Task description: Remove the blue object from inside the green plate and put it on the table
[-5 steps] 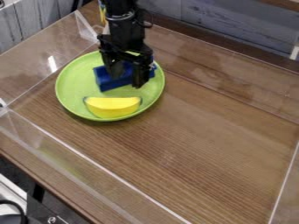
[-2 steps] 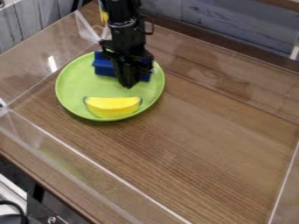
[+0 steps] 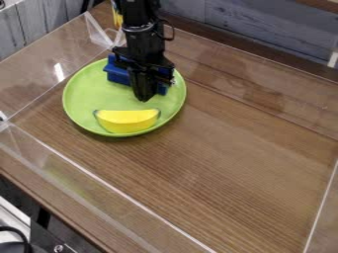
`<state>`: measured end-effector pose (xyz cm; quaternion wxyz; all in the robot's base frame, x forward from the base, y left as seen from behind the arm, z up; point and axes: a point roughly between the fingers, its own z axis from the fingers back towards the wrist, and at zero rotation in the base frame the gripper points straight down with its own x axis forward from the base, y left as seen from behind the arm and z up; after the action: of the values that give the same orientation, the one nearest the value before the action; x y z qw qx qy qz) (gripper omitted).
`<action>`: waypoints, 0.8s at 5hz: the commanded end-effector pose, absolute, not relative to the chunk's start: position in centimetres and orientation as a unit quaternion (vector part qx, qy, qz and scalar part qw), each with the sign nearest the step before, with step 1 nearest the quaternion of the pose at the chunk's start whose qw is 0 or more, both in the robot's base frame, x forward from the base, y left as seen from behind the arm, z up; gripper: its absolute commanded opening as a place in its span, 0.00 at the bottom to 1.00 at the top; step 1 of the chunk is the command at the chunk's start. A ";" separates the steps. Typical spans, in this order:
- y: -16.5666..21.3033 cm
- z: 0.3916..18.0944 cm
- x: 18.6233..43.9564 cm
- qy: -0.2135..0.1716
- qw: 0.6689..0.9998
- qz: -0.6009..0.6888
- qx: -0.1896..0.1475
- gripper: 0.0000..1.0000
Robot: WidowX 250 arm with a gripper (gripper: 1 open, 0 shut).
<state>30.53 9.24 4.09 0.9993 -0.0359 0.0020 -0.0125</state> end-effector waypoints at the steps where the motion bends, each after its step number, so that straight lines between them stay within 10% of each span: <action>1: 9.0 6.9 31.4 -0.032 0.999 -0.022 -0.020 0.00; 4: 7.6 8.7 31.6 -0.036 0.999 -0.035 -0.016 0.00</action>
<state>30.79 7.49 6.46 0.9991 -0.0292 -0.0014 -0.0305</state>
